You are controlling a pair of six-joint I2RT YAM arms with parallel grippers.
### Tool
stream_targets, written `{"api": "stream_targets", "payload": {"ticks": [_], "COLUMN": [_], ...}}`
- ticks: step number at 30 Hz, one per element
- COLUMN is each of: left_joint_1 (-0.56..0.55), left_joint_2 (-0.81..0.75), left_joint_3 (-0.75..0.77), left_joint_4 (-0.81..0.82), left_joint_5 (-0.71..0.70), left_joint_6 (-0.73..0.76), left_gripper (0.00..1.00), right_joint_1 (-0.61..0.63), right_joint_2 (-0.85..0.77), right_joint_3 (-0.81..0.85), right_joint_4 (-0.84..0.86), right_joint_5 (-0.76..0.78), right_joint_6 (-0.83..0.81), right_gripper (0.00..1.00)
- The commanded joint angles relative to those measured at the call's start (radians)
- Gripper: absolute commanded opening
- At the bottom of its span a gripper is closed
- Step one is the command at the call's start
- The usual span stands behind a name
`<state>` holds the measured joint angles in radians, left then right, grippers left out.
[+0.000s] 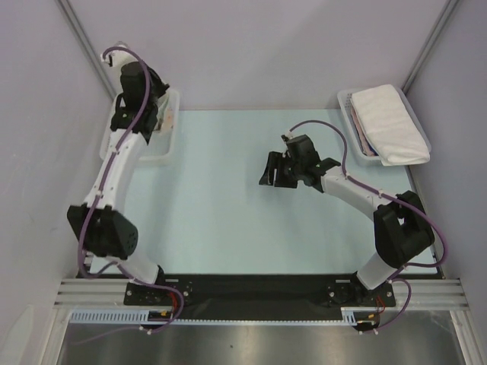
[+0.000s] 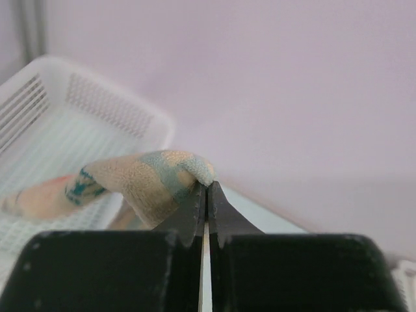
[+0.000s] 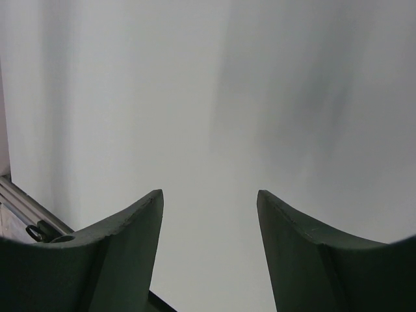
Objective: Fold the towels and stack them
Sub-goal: Grab crumpled towel, then move the towel to the center of the board
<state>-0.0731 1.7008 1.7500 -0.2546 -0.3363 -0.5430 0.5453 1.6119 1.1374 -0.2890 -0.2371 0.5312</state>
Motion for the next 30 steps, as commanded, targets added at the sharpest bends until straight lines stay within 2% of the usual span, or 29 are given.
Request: {"api": "stream_targets", "payload": {"ticks": [1,6,8,9,11,12,14,15,18,21,22,23,24,25,26,29,30], "left_joint_1": [-0.112,-0.355,-0.442,-0.547,-0.687,-0.715,-0.728,-0.728,-0.719,-0.621,-0.587,-0.530,-0.512,-0.505,-0.502,-0.504,-0.508], "left_joint_2": [-0.150,-0.369,-0.417,-0.437,-0.440,-0.443,-0.481,-0.498,-0.567,-0.590,-0.596,-0.610,-0.619,-0.635,-0.662,-0.696,-0.720], "left_joint_3": [-0.087,-0.308,-0.377,-0.411,-0.425,-0.443,-0.503,-0.586,-0.766,-0.935,-0.983,-1.032,-1.113,-1.144,-1.165,-1.193,-1.198], "left_joint_4": [0.113,0.173,0.213,0.216,0.206,0.166,0.153,0.140,0.115,0.081,0.096,0.130,0.179,0.196,0.212,0.186,0.149], "left_joint_5": [-0.065,-0.139,-0.182,-0.216,-0.297,-0.308,-0.253,-0.201,-0.176,-0.089,0.028,0.086,0.129,0.173,0.192,0.245,0.250], "left_joint_6": [0.083,0.034,0.008,0.006,0.020,-0.001,-0.120,-0.164,-0.283,-0.359,-0.374,-0.377,-0.376,-0.367,-0.335,-0.310,-0.314], "left_gripper": [0.00,0.00,0.00,0.00,0.00,0.00,0.00,0.00,0.00,0.00,0.10,0.18,0.22,0.36,0.42,0.51,0.51], "right_joint_1": [-0.004,-0.019,-0.039,-0.047,-0.064,-0.068,-0.073,-0.073,-0.067,-0.058,-0.051,-0.044,-0.036,-0.035,-0.033,-0.016,-0.013], "right_joint_2": [-0.032,-0.112,-0.171,-0.194,-0.240,-0.282,-0.328,-0.366,-0.409,-0.405,-0.400,-0.400,-0.399,-0.396,-0.386,-0.333,-0.311], "right_joint_3": [0.044,0.050,0.042,0.027,0.004,-0.017,-0.044,-0.059,-0.122,-0.163,-0.195,-0.212,-0.232,-0.249,-0.281,-0.318,-0.333], "right_joint_4": [0.036,-0.001,-0.019,-0.022,-0.022,-0.025,-0.026,-0.024,-0.013,-0.019,-0.016,-0.010,-0.004,0.011,0.019,0.050,0.074], "right_joint_5": [0.024,0.133,0.192,0.209,0.267,0.289,0.333,0.352,0.390,0.392,0.397,0.403,0.403,0.392,0.383,0.358,0.345], "right_joint_6": [0.009,0.030,0.050,0.056,0.067,0.075,0.078,0.082,0.082,0.069,0.064,0.061,0.056,0.056,0.050,0.026,0.015], "right_gripper": [0.65,0.64,0.65,0.65,0.65,0.65,0.66,0.66,0.67,0.67,0.67,0.67,0.67,0.67,0.66,0.66,0.66]}}
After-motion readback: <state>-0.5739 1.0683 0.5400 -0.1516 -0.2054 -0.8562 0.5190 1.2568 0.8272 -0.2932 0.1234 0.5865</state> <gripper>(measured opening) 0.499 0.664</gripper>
